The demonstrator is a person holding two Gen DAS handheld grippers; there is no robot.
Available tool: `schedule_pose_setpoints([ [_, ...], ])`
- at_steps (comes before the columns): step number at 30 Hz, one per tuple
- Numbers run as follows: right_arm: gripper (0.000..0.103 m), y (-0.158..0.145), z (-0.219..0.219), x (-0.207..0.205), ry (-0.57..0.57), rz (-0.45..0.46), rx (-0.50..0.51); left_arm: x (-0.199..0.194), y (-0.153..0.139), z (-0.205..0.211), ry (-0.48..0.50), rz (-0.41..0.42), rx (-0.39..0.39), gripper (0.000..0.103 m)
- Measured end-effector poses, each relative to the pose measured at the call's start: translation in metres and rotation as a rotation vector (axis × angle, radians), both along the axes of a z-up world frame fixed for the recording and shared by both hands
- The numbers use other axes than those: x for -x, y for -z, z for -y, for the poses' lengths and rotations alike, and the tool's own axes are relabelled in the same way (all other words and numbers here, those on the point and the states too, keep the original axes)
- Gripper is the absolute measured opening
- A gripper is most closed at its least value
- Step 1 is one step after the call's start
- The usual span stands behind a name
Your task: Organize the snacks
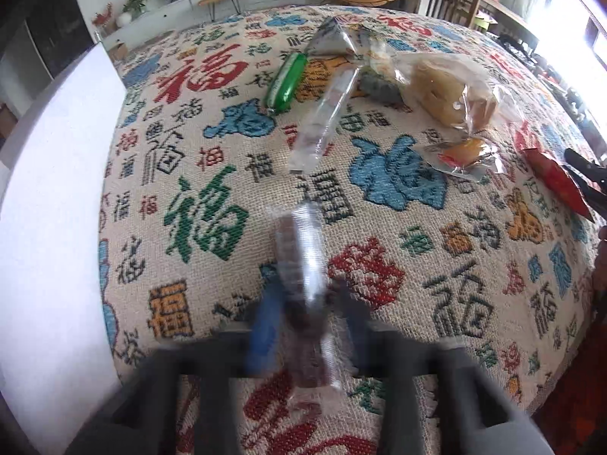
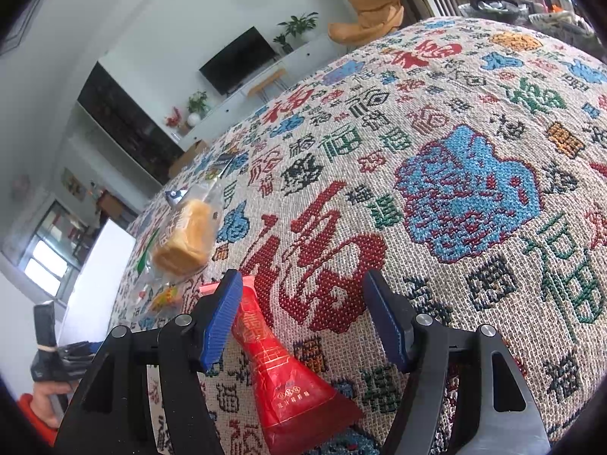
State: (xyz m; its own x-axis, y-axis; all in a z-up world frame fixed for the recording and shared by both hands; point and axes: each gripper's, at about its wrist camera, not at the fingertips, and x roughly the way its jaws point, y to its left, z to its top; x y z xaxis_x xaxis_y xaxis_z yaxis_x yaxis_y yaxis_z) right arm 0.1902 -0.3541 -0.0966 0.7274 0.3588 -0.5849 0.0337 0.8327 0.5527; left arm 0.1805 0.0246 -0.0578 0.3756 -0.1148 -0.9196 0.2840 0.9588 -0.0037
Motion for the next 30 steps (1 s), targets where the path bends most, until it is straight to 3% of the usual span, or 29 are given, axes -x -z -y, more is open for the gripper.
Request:
schedule_pose_setpoints([
  [2,0.070,-0.003,0.005,0.003,0.021,-0.034,-0.025,0.009,-0.001,-0.003,-0.014,0.016,0.010,0.017],
  [4,0.071,-0.015,0.009,0.010,0.022,-0.057,-0.059,0.022,-0.001,-0.013,-0.053,0.027,0.068,0.017],
  [6,0.071,-0.031,0.003,0.005,-0.092,-0.053,-0.059,0.036,-0.005,-0.022,-0.085,0.049,0.141,0.017],
  [9,0.071,-0.045,-0.030,-0.021,-0.309,-0.199,0.078,0.049,-0.015,-0.032,-0.124,0.082,0.233,0.017],
  [13,0.070,-0.043,-0.087,-0.049,-0.478,-0.351,0.405,0.068,-0.034,-0.043,-0.148,0.133,0.341,0.017],
  [15,0.058,-0.034,-0.103,-0.059,-0.522,-0.413,0.508,0.078,-0.044,-0.046,-0.143,0.148,0.364,0.017],
  [16,0.043,-0.028,-0.109,-0.062,-0.542,-0.439,0.539,0.084,-0.050,-0.048,-0.138,0.157,0.379,0.017],
  [17,0.017,-0.022,-0.112,-0.064,-0.556,-0.474,0.572,0.088,-0.053,-0.050,-0.137,0.164,0.387,0.017],
  [18,0.016,-0.019,-0.112,-0.065,-0.554,-0.493,0.577,0.092,-0.057,-0.053,-0.135,0.174,0.395,0.017],
  [21,0.014,-0.034,-0.111,-0.058,-0.500,-0.452,0.580,0.107,-0.068,-0.062,-0.145,0.200,0.444,0.017],
  [25,0.013,-0.070,-0.122,-0.040,-0.485,-0.374,0.457,0.121,-0.086,-0.078,-0.183,0.231,0.547,0.017],
  [30,0.013,-0.150,-0.206,-0.024,-0.639,-0.200,0.288,0.132,-0.135,-0.129,-0.238,0.325,0.611,0.017],
])
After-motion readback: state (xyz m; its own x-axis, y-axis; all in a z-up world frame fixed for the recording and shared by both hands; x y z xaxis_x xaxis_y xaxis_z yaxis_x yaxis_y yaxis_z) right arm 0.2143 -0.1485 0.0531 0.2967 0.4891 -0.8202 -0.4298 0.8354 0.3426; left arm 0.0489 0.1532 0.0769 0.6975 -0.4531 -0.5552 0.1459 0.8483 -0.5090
